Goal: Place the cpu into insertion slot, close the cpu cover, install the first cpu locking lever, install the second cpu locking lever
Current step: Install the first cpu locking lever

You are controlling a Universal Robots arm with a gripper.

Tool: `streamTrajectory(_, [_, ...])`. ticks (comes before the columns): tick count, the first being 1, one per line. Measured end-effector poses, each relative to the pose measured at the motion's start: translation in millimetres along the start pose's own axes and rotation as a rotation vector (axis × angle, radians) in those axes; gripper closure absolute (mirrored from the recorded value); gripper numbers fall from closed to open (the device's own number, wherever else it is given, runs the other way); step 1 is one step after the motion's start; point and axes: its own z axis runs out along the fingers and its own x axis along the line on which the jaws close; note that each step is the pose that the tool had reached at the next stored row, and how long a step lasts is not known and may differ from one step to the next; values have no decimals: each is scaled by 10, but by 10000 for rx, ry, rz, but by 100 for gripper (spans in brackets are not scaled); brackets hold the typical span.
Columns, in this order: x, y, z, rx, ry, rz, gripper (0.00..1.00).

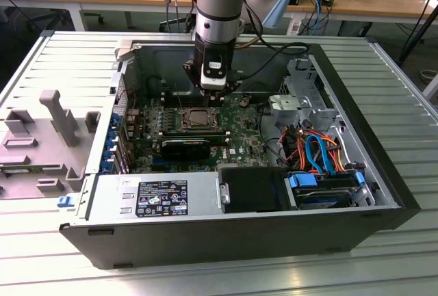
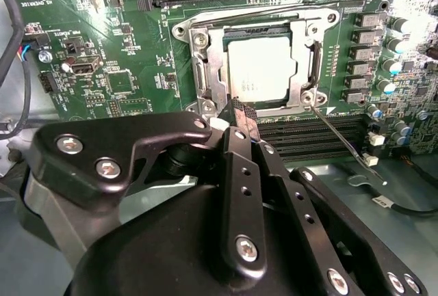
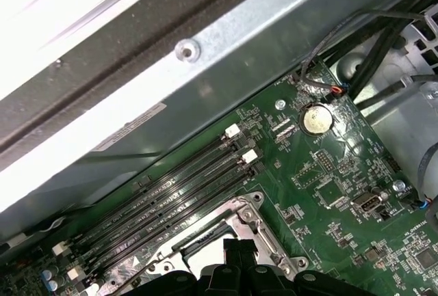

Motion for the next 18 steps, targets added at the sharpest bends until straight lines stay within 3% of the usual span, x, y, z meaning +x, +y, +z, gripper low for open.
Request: streamTrajectory(18, [0,0,0,-60,54,-282,89])
